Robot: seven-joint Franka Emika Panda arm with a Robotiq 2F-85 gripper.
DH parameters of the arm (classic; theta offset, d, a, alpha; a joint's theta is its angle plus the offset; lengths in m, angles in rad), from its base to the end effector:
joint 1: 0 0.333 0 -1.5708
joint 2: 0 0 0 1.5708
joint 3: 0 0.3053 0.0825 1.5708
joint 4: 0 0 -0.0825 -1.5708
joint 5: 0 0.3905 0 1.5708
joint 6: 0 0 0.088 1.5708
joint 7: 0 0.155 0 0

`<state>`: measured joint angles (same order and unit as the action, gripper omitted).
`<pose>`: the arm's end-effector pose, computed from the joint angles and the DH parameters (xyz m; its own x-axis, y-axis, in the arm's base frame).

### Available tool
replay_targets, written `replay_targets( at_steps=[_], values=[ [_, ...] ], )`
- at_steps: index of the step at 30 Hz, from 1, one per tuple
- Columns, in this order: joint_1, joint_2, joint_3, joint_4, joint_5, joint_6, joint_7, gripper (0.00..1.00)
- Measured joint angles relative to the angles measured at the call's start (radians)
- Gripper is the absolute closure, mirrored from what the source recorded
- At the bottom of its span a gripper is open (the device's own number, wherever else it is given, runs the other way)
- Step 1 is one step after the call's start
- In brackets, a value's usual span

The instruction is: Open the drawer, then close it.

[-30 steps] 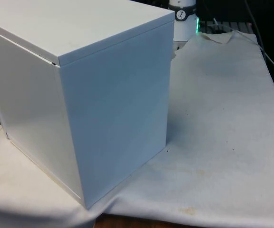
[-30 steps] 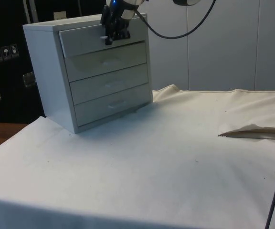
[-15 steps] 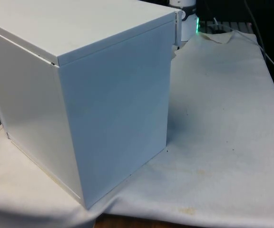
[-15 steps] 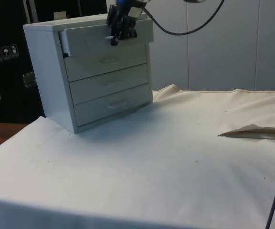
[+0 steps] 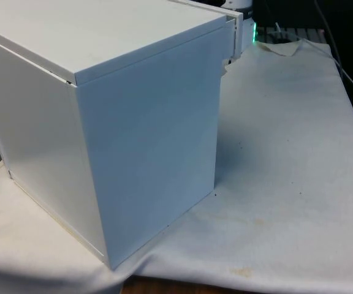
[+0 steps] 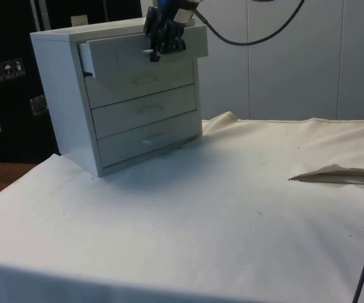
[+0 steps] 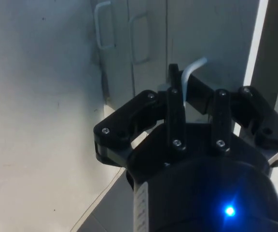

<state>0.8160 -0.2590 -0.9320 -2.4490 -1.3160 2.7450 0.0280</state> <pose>0.5173 -0.0326 0.3427 0.5465 0.8284 0.1231 0.5815 -0.4811 0.6560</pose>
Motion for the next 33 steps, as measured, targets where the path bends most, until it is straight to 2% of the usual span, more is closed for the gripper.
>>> replay_targets(
  at_steps=[6,14,16,23,33],
  values=[
    [0.0,-0.037,0.026,-0.024,-0.027,-0.043,0.017,1.0],
    [0.0,-0.117,0.082,-0.081,-0.056,-0.134,0.046,1.0],
    [0.0,-0.117,0.082,-0.081,-0.056,-0.134,0.046,1.0],
    [0.0,-0.166,0.125,-0.12,-0.066,-0.19,0.067,1.0],
    [0.0,-0.209,0.171,-0.16,-0.07,-0.245,0.095,1.0]
  ],
)
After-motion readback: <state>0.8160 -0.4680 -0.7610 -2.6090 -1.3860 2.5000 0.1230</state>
